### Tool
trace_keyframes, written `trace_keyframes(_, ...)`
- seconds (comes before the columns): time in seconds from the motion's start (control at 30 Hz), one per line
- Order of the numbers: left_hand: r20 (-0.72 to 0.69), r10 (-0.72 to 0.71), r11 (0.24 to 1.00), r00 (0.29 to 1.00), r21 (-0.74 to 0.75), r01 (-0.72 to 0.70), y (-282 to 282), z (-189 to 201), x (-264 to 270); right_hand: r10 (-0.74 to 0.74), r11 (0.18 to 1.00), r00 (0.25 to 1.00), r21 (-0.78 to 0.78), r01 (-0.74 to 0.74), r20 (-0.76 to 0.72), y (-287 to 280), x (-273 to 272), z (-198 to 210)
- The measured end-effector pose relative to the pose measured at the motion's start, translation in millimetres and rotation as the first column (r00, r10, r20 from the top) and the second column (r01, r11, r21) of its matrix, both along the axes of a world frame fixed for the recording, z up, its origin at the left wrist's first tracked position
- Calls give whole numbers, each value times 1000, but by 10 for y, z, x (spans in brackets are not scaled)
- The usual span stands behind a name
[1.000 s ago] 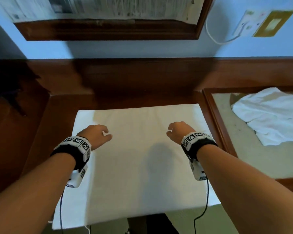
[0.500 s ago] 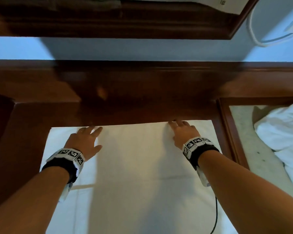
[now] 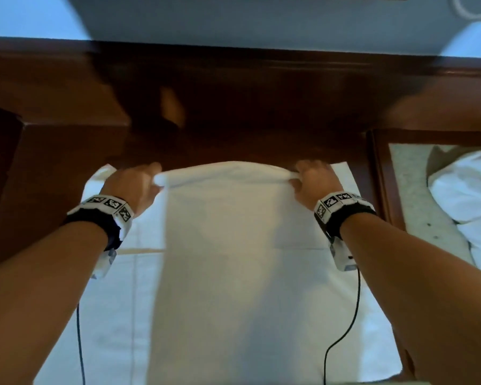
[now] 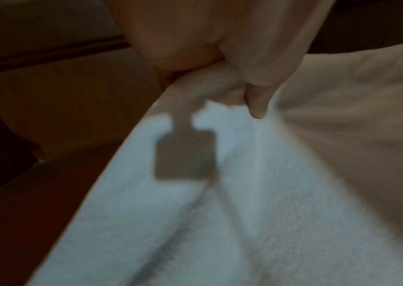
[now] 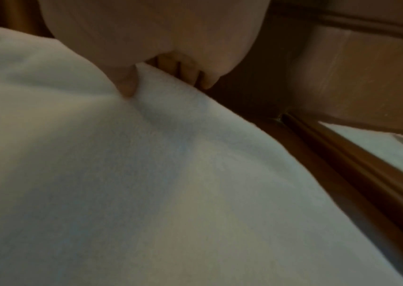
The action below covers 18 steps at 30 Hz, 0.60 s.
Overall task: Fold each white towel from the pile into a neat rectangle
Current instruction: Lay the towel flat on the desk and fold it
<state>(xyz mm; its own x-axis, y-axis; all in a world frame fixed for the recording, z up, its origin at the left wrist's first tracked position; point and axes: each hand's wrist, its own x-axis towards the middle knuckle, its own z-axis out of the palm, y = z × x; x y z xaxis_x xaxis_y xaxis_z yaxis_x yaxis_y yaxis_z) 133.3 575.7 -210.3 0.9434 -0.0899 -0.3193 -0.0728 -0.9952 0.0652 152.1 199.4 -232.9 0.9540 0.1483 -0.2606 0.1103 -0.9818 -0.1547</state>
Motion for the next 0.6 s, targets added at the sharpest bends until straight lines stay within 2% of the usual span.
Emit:
trace_keyframes(0.07,24,-27,999,999,46,26,87,149,-10,-51,994,998,90,55,-48,-20,-18,164)
trace_keyframes(0.13,38,-94,989,995,117,89,153,315,-73,-63,992,996,107,68,-56,-33,-89,332)
trace_keyframes(0.3,162,-217,959,963,220,179,241,664,-513,100,986,995,-131,-103,-27,-17,-510,713)
trace_keyframes(0.47,330,-246,960,911,210,183,320,852,-1300,113,974,987,-209,-87,116,-31,-1268,972)
trace_keyframes(0.6,397,-249,963,883,201,181,330,838,-2002,93,978,955,-205,-35,282,9,-1981,999)
